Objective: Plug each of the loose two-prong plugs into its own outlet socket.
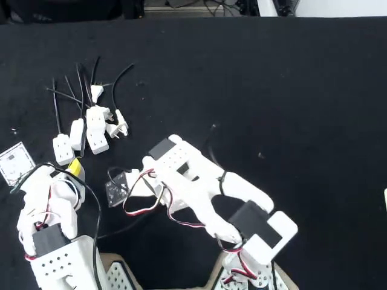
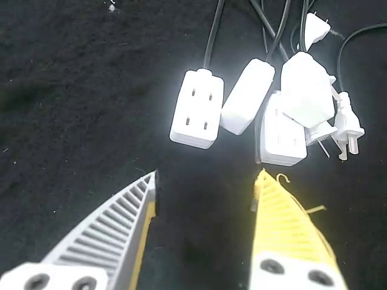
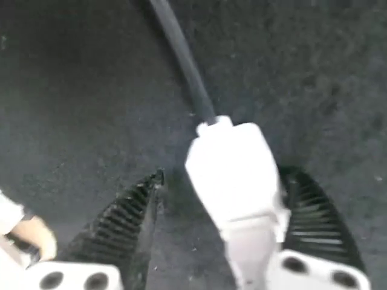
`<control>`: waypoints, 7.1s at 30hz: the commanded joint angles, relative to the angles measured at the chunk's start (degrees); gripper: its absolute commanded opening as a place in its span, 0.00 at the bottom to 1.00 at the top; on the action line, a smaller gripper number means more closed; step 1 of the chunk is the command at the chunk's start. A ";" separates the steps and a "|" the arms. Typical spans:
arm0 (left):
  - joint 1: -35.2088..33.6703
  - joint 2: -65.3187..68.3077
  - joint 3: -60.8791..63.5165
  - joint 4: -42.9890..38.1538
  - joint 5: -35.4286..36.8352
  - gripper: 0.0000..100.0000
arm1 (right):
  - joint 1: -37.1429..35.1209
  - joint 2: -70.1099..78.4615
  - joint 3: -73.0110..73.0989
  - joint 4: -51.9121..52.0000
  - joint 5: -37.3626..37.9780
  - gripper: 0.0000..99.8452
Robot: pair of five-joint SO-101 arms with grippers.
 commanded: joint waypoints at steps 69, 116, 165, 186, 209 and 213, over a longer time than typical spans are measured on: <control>0.04 -0.53 -0.66 -4.40 0.53 0.26 | 59.25 -0.22 -82.24 28.48 -49.05 0.35; 14.90 108.48 -102.37 18.11 -9.14 0.31 | 25.05 -63.69 44.70 -30.42 -55.47 0.35; 31.96 79.82 -57.19 20.40 -18.90 0.06 | 41.05 -63.87 42.24 -31.03 -61.71 0.35; 13.49 63.12 -32.66 3.16 -34.20 0.23 | 41.14 -63.52 42.68 -32.09 -61.98 0.35; 48.66 64.88 -41.71 0.79 -9.05 0.23 | 41.58 -63.87 42.68 -32.00 -62.42 0.35; 46.46 64.79 -40.04 -5.45 -7.12 0.23 | 43.60 -63.87 42.51 -32.00 -62.42 0.35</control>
